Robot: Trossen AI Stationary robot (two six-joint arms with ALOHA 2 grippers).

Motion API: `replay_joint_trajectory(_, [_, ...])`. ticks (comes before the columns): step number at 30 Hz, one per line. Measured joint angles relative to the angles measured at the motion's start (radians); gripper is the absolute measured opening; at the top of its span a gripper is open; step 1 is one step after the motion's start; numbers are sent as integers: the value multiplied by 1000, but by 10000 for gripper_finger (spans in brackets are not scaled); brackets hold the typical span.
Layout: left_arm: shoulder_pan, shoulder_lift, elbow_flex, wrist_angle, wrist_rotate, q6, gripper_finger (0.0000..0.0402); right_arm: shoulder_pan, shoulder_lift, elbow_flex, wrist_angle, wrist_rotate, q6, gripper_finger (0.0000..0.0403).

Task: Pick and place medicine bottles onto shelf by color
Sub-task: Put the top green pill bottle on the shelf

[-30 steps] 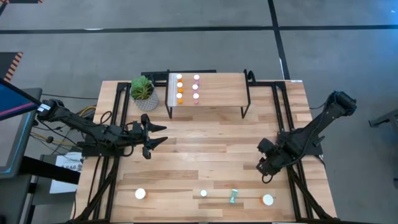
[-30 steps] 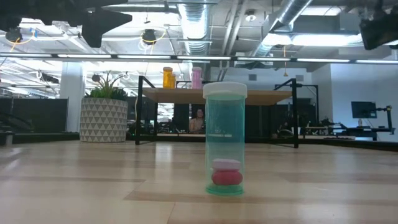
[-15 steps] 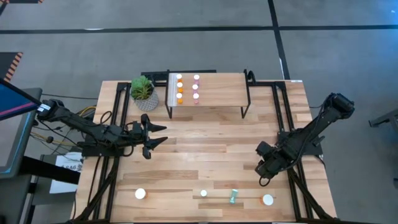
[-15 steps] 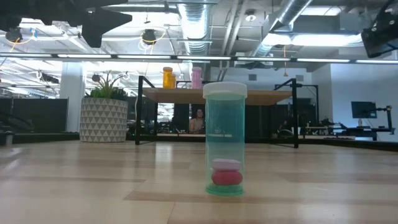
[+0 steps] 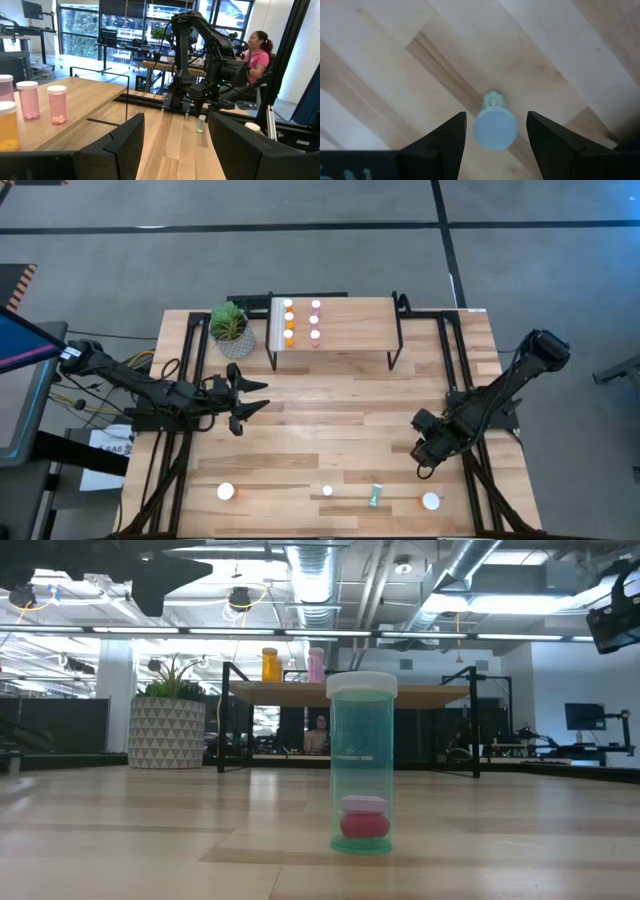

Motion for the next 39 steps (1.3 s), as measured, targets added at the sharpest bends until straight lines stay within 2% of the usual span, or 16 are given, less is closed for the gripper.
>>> replay_joint_trajectory(5, [0, 0, 0, 0, 0, 0, 208, 0, 0, 0, 1, -1, -1, 218])
replay_joint_trajectory(17, [0, 0, 0, 0, 0, 0, 208, 0, -1, 0, 2, -20, -2, 141])
replay_joint_trajectory(26, [0, 0, 0, 0, 0, 0, 208, -12, -19, 0, 15, -24, -3, 142])
replay_joint_trajectory(32, [0, 0, 0, 0, 0, 0, 208, -82, -68, 20, 18, 3, -68, 138])
replay_joint_trajectory(39, [0, 0, 0, 0, -1, 0, 208, -260, -92, 129, 22, 74, -319, 143])
